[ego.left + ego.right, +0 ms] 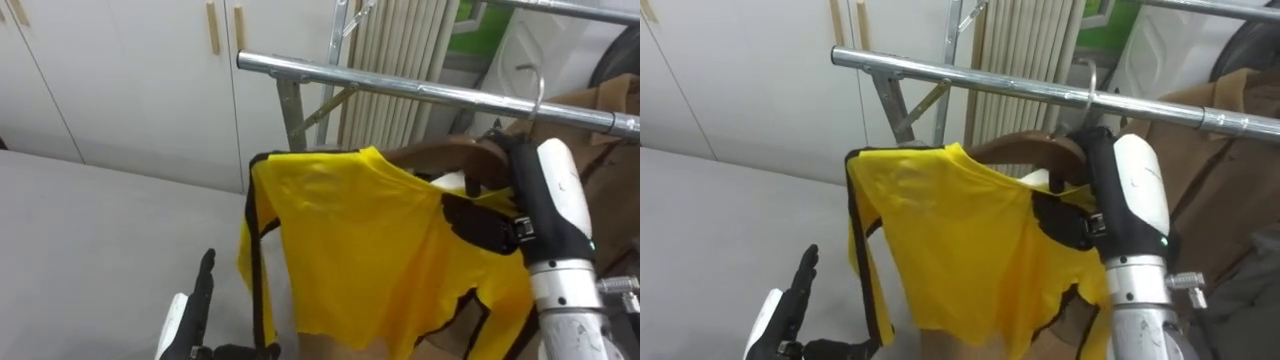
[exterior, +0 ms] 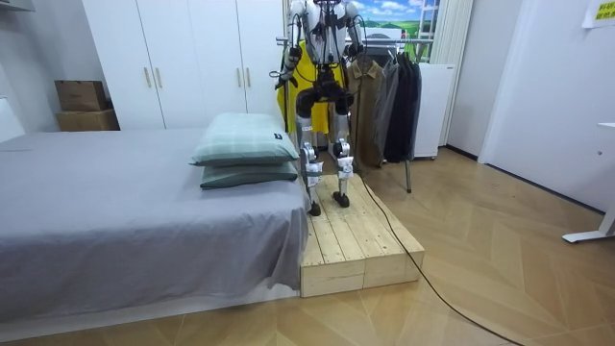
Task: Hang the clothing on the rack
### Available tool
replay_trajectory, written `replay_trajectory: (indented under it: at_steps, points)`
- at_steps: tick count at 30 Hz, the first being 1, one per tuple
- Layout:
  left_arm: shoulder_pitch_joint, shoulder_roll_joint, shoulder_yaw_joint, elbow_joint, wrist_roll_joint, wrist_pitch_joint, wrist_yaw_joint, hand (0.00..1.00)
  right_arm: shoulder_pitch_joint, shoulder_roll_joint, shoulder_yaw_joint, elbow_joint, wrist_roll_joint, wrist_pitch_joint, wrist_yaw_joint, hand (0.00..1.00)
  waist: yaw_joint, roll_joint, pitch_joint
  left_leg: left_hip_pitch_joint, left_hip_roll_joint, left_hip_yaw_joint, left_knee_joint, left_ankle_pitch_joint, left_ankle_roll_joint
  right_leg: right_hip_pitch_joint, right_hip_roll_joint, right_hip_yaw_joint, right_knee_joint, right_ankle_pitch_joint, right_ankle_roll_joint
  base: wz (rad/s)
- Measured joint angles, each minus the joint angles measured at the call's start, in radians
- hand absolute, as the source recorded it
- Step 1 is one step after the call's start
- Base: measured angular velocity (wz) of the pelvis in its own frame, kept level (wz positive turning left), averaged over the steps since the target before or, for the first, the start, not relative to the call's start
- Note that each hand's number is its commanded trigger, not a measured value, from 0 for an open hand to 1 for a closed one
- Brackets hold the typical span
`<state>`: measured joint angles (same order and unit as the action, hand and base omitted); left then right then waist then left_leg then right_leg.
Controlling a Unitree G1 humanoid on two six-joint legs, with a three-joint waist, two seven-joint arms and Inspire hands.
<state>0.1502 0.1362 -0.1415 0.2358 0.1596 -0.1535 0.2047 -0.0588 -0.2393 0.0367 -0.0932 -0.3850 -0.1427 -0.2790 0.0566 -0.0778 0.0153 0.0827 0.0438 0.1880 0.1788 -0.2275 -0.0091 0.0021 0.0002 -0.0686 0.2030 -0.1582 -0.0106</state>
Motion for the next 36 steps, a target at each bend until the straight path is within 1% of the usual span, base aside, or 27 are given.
replay_trajectory:
  at_steps: [4, 6, 7, 9, 12, 15, 16, 18, 21, 22, 23, 25, 28, 30, 31, 33, 36]
  points:
    - [0.0, -0.003, 0.0, 0.0, 0.001, 0.0, 0.0, 0.0, 0.0, 0.001, -0.003, 0.004, 0.105, 0.001, 0.038, 1.0, -0.003, 0.0, 0.0, 0.0, 0.001, -0.003, 0.0, 0.0, 0.0, 0.002, -0.002, -0.015, 0.0, 0.001, -0.002, 0.04]
    - [0.001, -0.003, 0.001, 0.0, 0.001, 0.002, -0.001, 0.0, 0.0, 0.001, -0.005, 0.014, 0.168, 0.002, 0.068, 1.0, 0.003, 0.0, 0.0, 0.0, 0.001, -0.003, 0.0, 0.0, 0.0, 0.003, -0.002, -0.016, -0.001, 0.002, -0.003, 0.0]
    - [0.001, -0.003, 0.001, 0.0, 0.0, 0.002, -0.001, 0.0, 0.0, 0.002, -0.005, 0.027, 0.231, 0.004, 0.081, 1.0, 0.003, 0.001, 0.0004, 0.0, 0.001, -0.004, 0.0, 0.0, 0.0, 0.003, -0.002, -0.016, -0.001, 0.002, -0.004, 0.0]
    - [0.001, -0.003, 0.0, 0.0, -0.003, 0.003, 0.002, 0.0, 0.0, 0.004, -0.004, 0.051, 0.34, 0.015, 0.087, 1.0, 0.004, 0.002, 0.0001, -0.002, 0.001, -0.007, 0.0, 0.0, 0.0, 0.003, -0.003, -0.019, -0.001, 0.003, -0.004, 0.04]
    - [0.001, -0.003, 0.0, 0.0, 0.0, 0.003, 0.009, 0.0, 0.0, 0.004, -0.005, 0.062, 0.417, 0.016, 0.087, 1.0, 0.003, 0.004, -0.0002, -0.004, 0.001, -0.009, 0.0, 0.0, 0.0, 0.002, -0.003, -0.022, -0.001, 0.003, -0.004, 0.01]
    - [0.001, -0.004, 0.0, 0.0, 0.001, 0.004, 0.011, 0.0, 0.0, 0.004, -0.005, 0.072, 0.435, 0.016, 0.087, 1.0, 0.005, 0.007, -0.0024, -0.004, 0.001, -0.009, 0.0, 0.0, 0.0, 0.002, -0.003, -0.022, 0.0, 0.003, -0.004, 0.0]
    - [0.001, -0.004, 0.001, 0.0, 0.003, 0.007, 0.011, 0.0, 0.0, 0.004, -0.005, 0.079, 0.435, 0.021, 0.087, 1.0, 0.004, 0.011, -0.0045, -0.003, 0.001, -0.009, 0.0, 0.0, 0.0, 0.001, -0.003, -0.022, 0.0, 0.003, -0.004, 0.0]
    - [0.001, -0.004, 0.001, -0.001, 0.008, 0.02, 0.011, 0.0, 0.0, 0.004, -0.005, 0.083, 0.432, 0.035, 0.087, 1.0, 0.006, 0.017, -0.0082, -0.004, 0.001, -0.009, 0.0, 0.0, 0.0, 0.001, -0.003, -0.022, 0.0, 0.003, -0.004, 0.0]
    - [0.003, -0.004, 0.001, -0.002, 0.009, 0.031, 0.011, 0.0, -0.007, 0.003, -0.005, 0.114, 0.418, 0.036, 0.087, 1.0, 0.006, 0.021, -0.011, -0.003, 0.001, -0.011, 0.0, 0.0, -0.001, 0.0, -0.003, -0.023, 0.0, 0.003, -0.005, 0.0]
    - [0.003, -0.005, 0.001, -0.002, 0.009, 0.032, 0.011, 0.0, -0.015, 0.003, -0.005, 0.125, 0.415, 0.039, 0.088, 1.0, 0.007, 0.021, -0.0109, -0.003, 0.001, -0.011, 0.0, 0.001, -0.001, 0.0, -0.003, -0.023, 0.001, 0.003, -0.005, 0.0]
    - [0.003, -0.005, 0.002, -0.002, 0.009, 0.033, 0.01, 0.0, -0.041, 0.002, -0.005, 0.151, 0.415, 0.05, 0.09, 1.0, 0.006, 0.021, -0.0109, -0.004, 0.001, -0.011, 0.0, 0.002, -0.003, -0.002, -0.003, -0.023, 0.001, 0.003, -0.005, 0.0]
    - [0.001, -0.008, 0.002, -0.002, 0.008, 0.033, 0.009, 0.0, -0.088, -0.001, -0.008, 0.202, 0.416, 0.052, 0.095, 1.0, 0.004, 0.021, -0.0109, -0.004, 0.001, -0.011, 0.0, 0.003, -0.004, -0.003, -0.003, -0.023, 0.001, 0.004, -0.006, 0.0]
    - [0.0, -0.006, 0.003, -0.002, 0.006, 0.033, 0.01, 0.0, -0.147, -0.005, -0.01, 0.261, 0.419, 0.052, 0.108, 1.0, 0.005, 0.02, -0.0104, -0.002, 0.002, -0.015, 0.0, 0.004, -0.006, 0.001, -0.002, -0.024, 0.001, 0.004, -0.007, 0.01]
    - [0.0, -0.005, 0.004, -0.002, 0.003, 0.033, 0.009, 0.0, -0.165, -0.005, -0.01, 0.276, 0.419, 0.052, 0.119, 1.0, 0.005, 0.017, -0.0093, -0.002, 0.002, -0.018, -0.002, 0.005, -0.008, 0.001, -0.002, -0.026, 0.0, 0.004, -0.007, 0.04]
    - [0.0, -0.006, 0.004, -0.002, 0.0, 0.033, 0.009, 0.0, -0.171, -0.005, -0.01, 0.278, 0.418, 0.052, 0.124, 1.0, 0.006, 0.015, -0.0082, -0.001, 0.002, -0.027, -0.004, 0.005, -0.008, 0.001, -0.001, -0.029, 0.0, 0.005, -0.007, 0.07]
    - [0.0, -0.006, 0.004, -0.002, -0.003, 0.033, 0.007, 0.0, -0.178, -0.005, -0.01, 0.282, 0.414, 0.052, 0.132, 1.0, 0.007, 0.011, -0.006, -0.001, 0.002, -0.031, -0.006, 0.005, -0.008, 0.002, -0.001, -0.032, 0.0, 0.005, -0.007, 0.06]
    - [0.0, -0.007, 0.004, -0.002, -0.005, 0.033, 0.0, 0.0, -0.205, -0.005, -0.012, 0.316, 0.392, 0.056, 0.132, 1.0, 0.009, 0.0, 0.0005, 0.0, 0.002, -0.033, -0.009, 0.006, -0.01, 0.002, -0.001, -0.032, 0.0, 0.005, -0.007, 0.0]
